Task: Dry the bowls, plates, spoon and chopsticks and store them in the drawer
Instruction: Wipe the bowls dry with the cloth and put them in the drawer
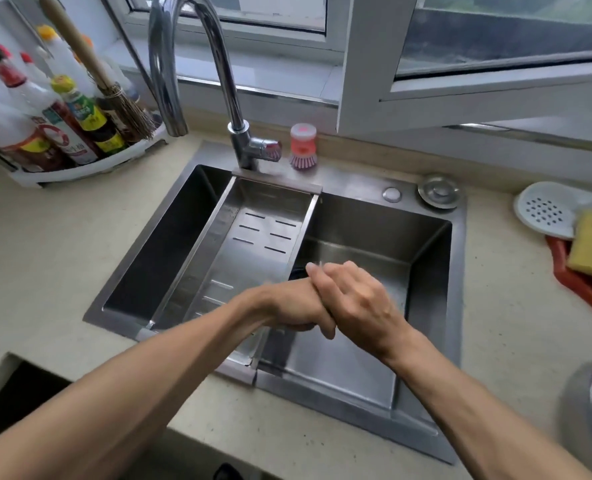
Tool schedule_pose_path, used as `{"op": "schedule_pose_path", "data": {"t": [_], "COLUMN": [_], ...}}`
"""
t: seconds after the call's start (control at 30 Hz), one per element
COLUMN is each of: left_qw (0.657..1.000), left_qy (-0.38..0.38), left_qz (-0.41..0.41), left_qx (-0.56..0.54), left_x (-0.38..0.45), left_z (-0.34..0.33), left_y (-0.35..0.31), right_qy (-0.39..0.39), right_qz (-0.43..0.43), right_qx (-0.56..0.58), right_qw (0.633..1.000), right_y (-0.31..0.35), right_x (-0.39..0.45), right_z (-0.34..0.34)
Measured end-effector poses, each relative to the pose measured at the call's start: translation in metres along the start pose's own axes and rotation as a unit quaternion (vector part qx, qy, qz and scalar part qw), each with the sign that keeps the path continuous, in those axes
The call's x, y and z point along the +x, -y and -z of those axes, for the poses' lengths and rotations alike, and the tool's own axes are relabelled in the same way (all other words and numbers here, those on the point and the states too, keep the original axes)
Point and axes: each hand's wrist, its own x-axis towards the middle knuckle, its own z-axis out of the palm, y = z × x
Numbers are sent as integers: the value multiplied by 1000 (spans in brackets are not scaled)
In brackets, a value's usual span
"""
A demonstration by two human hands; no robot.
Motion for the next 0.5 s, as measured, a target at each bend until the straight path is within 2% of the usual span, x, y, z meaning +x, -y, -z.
{"op": "schedule_pose_path", "data": {"t": [0.07,0.13,0.27,0.4,0.5], "left_qw": [996,973,907,859,835], "left_qy": [-59,-137,-261,-283,-267], "left_qz": [-8,-21,-11,-40,-52], "left_qx": [69,183,329,426,479], "left_x": [5,14,18,22,25], "left_z": [-9,-15,-19,-10,-6], "left_y": [-3,-4,-4,-3,-1], "right_qy": [16,59,227,369,387], "right_qz": [-7,-35,-106,-216,-307], "right_qx": [-27,-35,-8,0,67], "right_qw": [999,997,968,904,867], "right_y": [-8,-17,-18,-16,-13], "right_x": [5,12,27,37,40], "right_z": [0,1,4,9,7]}}
